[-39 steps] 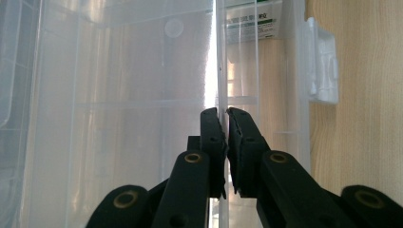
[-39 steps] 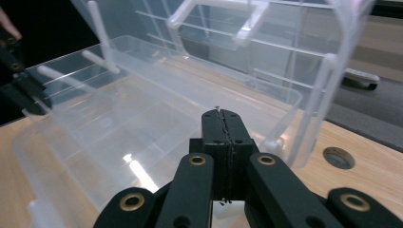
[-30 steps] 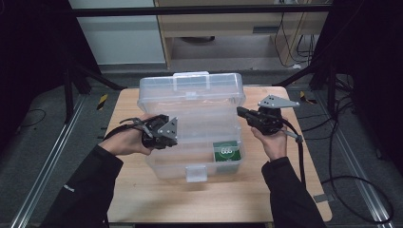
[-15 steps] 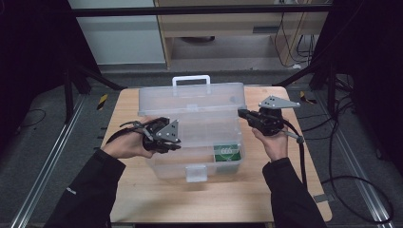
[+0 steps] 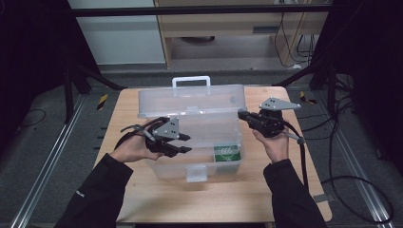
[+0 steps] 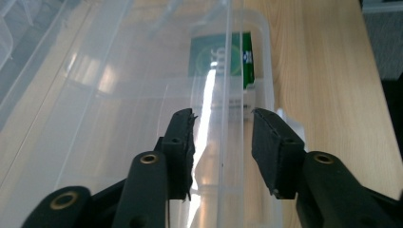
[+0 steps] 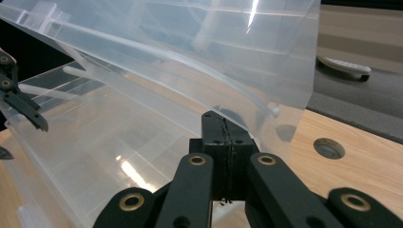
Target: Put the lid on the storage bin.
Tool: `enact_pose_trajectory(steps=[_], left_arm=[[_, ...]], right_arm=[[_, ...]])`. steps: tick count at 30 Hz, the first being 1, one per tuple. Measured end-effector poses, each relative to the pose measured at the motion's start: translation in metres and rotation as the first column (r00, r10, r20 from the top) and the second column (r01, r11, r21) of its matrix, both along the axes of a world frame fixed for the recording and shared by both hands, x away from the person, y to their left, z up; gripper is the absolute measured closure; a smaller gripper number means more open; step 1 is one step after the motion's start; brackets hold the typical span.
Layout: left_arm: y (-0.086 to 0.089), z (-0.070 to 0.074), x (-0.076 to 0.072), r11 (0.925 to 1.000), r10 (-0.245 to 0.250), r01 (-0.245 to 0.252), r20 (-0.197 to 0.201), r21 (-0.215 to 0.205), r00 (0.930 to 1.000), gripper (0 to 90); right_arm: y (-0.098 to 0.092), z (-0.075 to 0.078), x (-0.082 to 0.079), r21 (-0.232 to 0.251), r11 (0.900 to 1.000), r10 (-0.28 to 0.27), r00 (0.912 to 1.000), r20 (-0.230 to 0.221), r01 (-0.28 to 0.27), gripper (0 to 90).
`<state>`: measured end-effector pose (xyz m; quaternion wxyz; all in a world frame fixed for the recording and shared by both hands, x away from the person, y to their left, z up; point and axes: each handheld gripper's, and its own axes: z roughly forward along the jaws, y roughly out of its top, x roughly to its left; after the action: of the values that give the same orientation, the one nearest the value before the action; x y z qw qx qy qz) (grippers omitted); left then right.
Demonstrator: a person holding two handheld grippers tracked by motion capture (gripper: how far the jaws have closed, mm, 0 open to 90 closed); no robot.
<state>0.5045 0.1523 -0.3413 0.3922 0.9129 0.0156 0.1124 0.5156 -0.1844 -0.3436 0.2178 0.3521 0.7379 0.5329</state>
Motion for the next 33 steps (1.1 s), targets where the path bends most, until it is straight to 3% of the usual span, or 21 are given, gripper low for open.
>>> enact_pose_trajectory(steps=[5,9,16,19,25,33], left_arm=[[0.006,-0.004,0.001,0.9919,0.030,-0.036,-0.048,-0.122,0.9984,57.4],[0.008,-0.008,0.000,0.9819,0.022,-0.037,-0.085,-0.185,0.9962,56.0],[0.011,-0.011,-0.007,0.9626,0.026,-0.049,-0.090,-0.266,0.9956,52.8],[0.014,-0.012,-0.008,0.9511,0.040,-0.074,-0.118,-0.300,0.9922,49.8],[0.025,-0.016,-0.009,0.9203,0.120,-0.166,-0.147,-0.354,0.9818,50.4],[0.047,-0.015,-0.015,0.8825,0.208,-0.256,-0.161,-0.394,0.9648,62.5]], right_arm=[[0.000,0.000,-0.001,-0.004,1.000,0.003,1.0000,-0.003,-0.003,90.0],[0.000,-0.001,-0.001,-0.004,1.000,0.011,0.9999,-0.007,-0.011,90.0],[-0.001,0.000,-0.002,-0.010,1.000,0.009,1.0000,-0.004,-0.009,90.0],[-0.002,0.000,-0.003,-0.004,1.000,0.012,0.9999,-0.008,-0.012,90.0],[-0.003,-0.001,-0.004,-0.012,1.000,0.019,0.9997,-0.013,-0.019,90.0],[-0.003,-0.003,-0.007,-0.019,0.999,0.025,0.9995,-0.019,-0.026,90.0]])
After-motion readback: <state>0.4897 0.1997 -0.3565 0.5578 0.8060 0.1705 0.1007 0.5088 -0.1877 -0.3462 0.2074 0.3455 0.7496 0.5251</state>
